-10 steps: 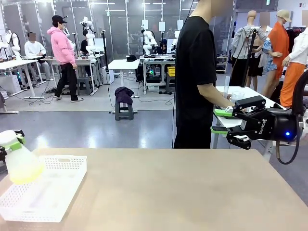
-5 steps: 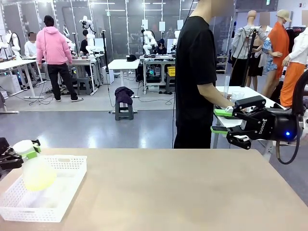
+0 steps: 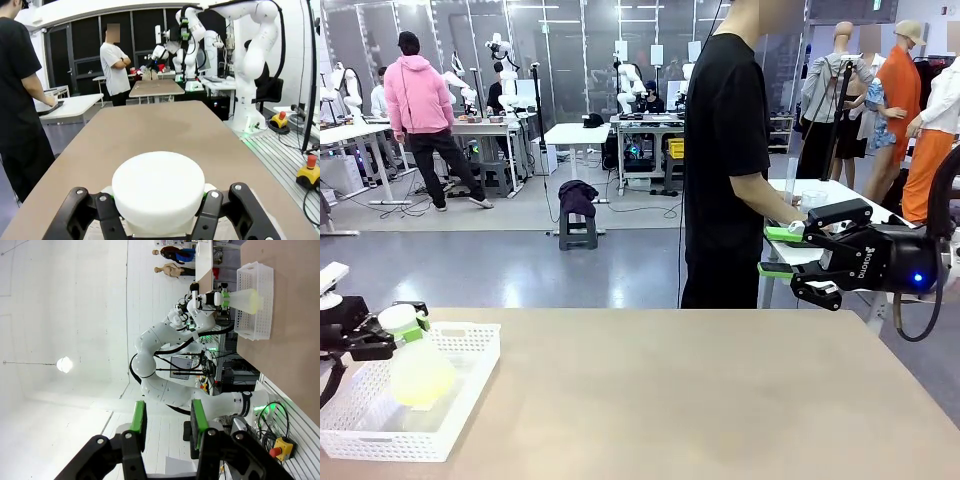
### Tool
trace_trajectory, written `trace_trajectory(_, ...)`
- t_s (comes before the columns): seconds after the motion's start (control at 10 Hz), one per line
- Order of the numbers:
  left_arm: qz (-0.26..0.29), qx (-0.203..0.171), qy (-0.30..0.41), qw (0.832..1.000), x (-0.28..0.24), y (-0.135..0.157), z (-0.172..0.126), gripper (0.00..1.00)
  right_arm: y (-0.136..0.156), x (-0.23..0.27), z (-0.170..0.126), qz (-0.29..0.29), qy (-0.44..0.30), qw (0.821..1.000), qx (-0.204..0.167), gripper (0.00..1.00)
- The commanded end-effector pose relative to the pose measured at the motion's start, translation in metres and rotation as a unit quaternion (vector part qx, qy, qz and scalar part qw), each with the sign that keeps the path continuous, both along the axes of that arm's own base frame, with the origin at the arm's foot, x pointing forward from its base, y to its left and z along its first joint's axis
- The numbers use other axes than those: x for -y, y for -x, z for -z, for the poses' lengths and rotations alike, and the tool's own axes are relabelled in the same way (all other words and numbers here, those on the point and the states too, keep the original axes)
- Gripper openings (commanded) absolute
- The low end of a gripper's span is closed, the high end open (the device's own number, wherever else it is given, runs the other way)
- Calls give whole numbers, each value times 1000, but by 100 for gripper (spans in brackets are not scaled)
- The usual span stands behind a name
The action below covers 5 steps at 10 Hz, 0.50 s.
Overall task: Prepare the solutions needed for the experiment.
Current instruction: When the human places the Big flask in the center of the table, pick up the Big flask and place it in the left Organizing basket.
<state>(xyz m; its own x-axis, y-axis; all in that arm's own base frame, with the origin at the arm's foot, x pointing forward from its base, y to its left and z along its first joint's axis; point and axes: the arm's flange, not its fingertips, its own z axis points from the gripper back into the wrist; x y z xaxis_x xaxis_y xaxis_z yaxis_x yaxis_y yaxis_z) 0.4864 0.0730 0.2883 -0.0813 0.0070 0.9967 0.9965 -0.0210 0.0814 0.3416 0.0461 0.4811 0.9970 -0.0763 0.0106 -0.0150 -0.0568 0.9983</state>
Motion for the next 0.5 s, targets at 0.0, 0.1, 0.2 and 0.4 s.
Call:
trace_trajectory(0.0, 1, 21, -16, 1000, 7, 0, 15, 0, -1, -1, -2, 2, -6, 1000, 1, 47)
trace_trajectory(0.1, 1, 15, -22, 1000, 9, -1, 20, 0, -1, -1, -2, 2, -6, 1000, 1, 47)
trace_trajectory(0.2, 9, 12, -14, 1000, 10, -1, 23, 0, -1, -1, -2, 2, -6, 1000, 1, 47)
trace_trajectory(0.4, 10, 6, -25, 1000, 9, 2, 28, 32, -1, -1, -2, 2, -6, 1000, 1, 47)
